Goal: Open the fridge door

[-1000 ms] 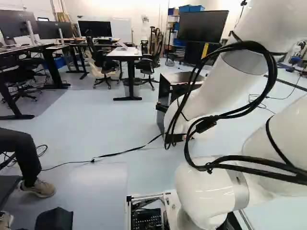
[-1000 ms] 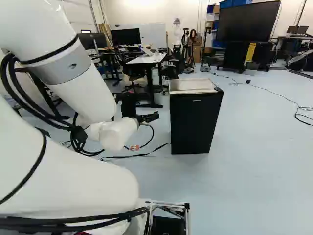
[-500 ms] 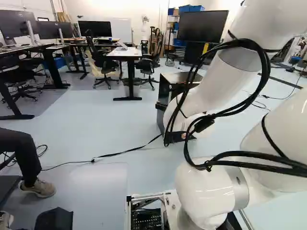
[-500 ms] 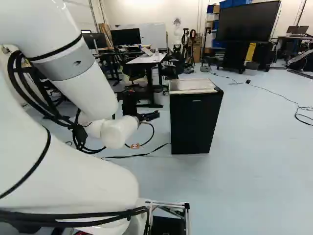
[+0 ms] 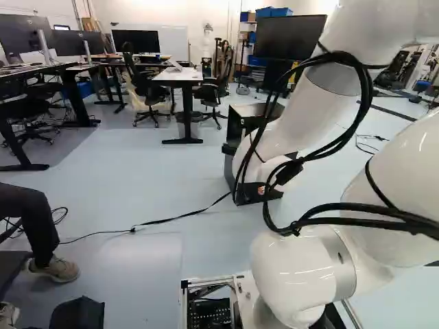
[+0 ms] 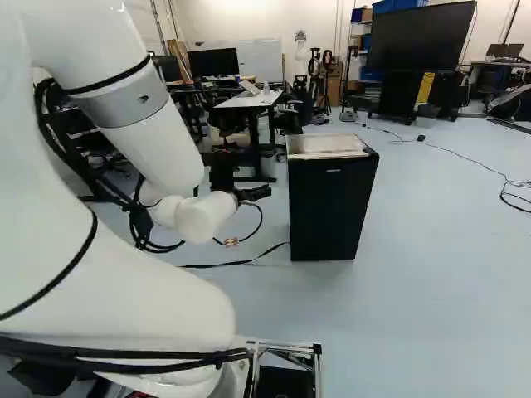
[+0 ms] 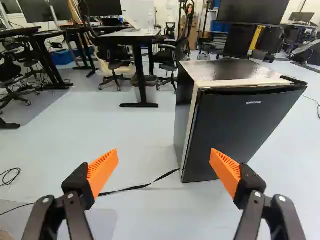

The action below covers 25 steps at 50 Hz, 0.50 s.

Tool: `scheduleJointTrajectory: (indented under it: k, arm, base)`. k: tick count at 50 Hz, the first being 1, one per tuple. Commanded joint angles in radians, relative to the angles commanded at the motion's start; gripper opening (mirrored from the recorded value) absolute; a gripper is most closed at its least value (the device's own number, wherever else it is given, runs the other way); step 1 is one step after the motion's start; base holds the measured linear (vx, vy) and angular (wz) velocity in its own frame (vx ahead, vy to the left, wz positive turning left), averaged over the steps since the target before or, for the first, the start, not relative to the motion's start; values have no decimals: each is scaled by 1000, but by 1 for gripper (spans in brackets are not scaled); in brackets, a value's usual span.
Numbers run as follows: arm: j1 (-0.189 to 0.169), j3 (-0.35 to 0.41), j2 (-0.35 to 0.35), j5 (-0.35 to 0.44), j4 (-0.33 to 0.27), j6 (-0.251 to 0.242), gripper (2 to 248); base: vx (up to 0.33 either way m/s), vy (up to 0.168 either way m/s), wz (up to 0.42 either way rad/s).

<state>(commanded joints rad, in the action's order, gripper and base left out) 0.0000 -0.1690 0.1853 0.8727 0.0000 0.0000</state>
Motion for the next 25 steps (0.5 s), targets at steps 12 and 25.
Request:
scheduleJointTrajectory:
  k: [12,25]
  arm:
    - [0,-30,-33,0,0,0,247]
    - [-3,-66,-71,0,3,0,247]
  base:
    - [0,0,0]
    - [0,0,0]
